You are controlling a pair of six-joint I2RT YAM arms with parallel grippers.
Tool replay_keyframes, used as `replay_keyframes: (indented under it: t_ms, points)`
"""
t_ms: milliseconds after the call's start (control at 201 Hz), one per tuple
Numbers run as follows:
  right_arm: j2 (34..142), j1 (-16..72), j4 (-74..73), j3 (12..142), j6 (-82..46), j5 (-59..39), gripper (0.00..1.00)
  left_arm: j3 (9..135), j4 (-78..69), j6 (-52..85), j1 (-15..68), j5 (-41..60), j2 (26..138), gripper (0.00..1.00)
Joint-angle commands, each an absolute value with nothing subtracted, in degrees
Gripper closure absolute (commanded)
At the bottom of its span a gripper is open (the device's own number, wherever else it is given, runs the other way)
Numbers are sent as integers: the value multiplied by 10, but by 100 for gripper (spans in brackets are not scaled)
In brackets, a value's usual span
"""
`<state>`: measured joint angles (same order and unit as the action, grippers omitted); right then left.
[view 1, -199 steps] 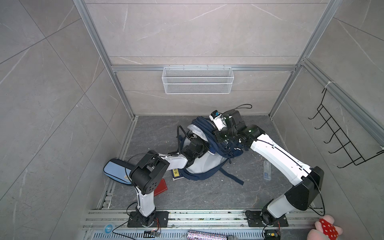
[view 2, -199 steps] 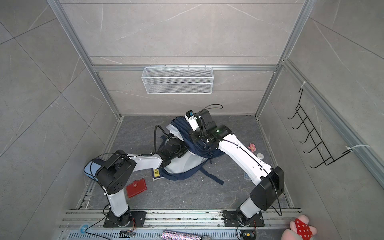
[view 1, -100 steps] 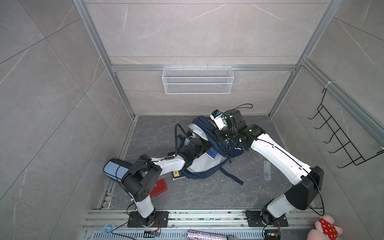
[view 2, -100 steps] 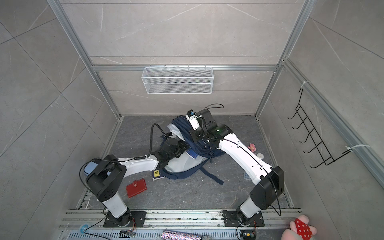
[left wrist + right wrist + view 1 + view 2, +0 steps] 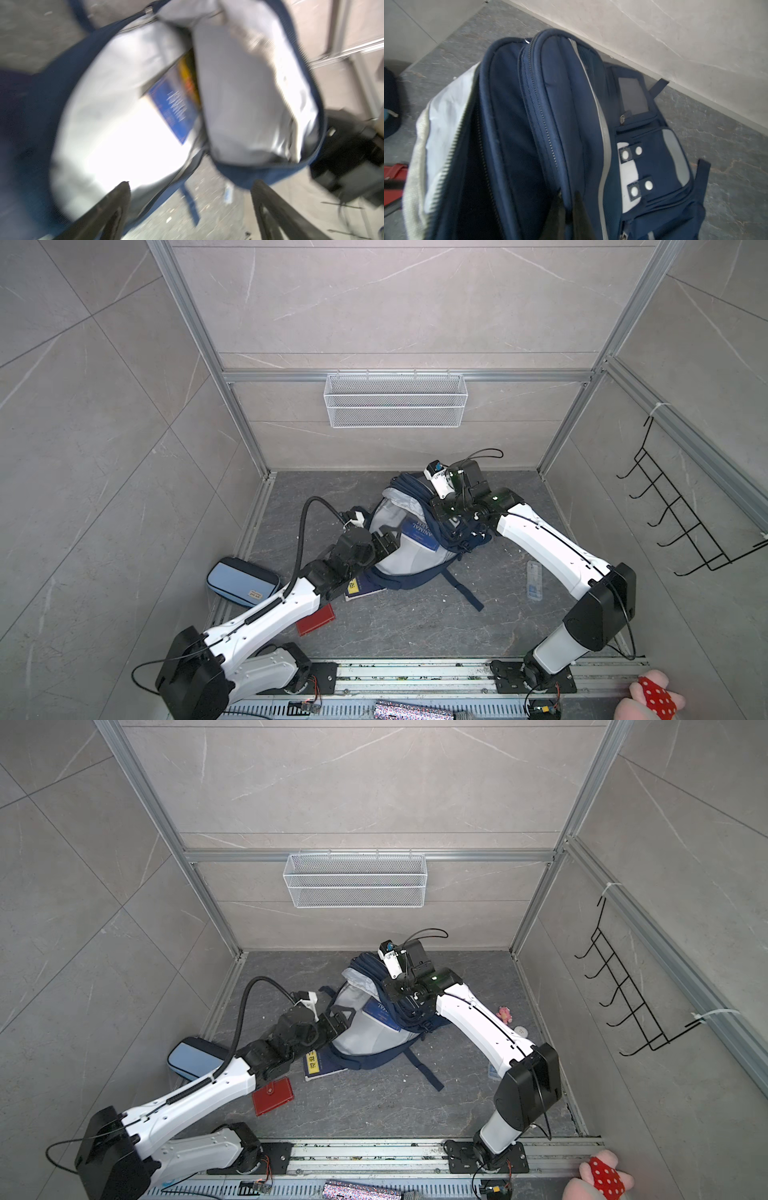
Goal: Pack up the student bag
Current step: 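Withdraw both grippers and reach them to the navy yellow-label book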
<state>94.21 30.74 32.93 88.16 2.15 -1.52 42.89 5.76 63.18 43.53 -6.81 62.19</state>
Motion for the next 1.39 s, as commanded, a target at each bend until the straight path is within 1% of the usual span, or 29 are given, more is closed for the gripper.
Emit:
replay_keyframes:
  t_ms: [0,129,269,398,468,508,592,622,652,692,812,881,1001,1075,1150,1270,1389]
  points:
    - [950,296,307,874,27,30,100,401,179,642,438,-66,538,11]
    - [945,294,316,841,32,57,100,364,266,658,435,-91,443,13]
    - [942,294,316,794,14,16,100,352,358,660,434,-115,389,14]
    - [941,304,308,750,-19,-36,100,321,349,678,423,-118,375,15]
    - [947,320,324,745,-34,-32,96,310,342,693,420,-130,383,16]
    - [950,328,333,744,-40,-25,91,307,341,697,420,-141,389,17]
    - [949,331,355,756,-56,-17,71,302,334,700,419,-164,400,19]
    - [946,333,365,767,-60,-18,66,302,332,697,415,-169,404,20]
    - [944,336,375,783,-62,-19,53,300,326,690,408,-169,407,21]
    - [941,344,390,806,-63,-19,43,299,318,680,392,-159,412,21]
    - [954,390,437,886,-75,-23,31,296,309,639,338,-118,434,22]
    - [973,410,433,906,-107,-71,26,301,306,611,309,-94,455,22]
    - [1027,430,373,888,-183,-187,23,300,262,569,244,-21,489,21]
    - [1075,444,371,906,-189,-223,23,295,221,553,208,35,518,21]
    - [1116,458,386,936,-176,-231,23,305,206,526,186,75,553,21]
    - [1161,464,369,953,-184,-245,23,322,208,482,171,95,600,20]
    - [1200,464,367,973,-184,-249,24,331,198,450,162,112,651,17]
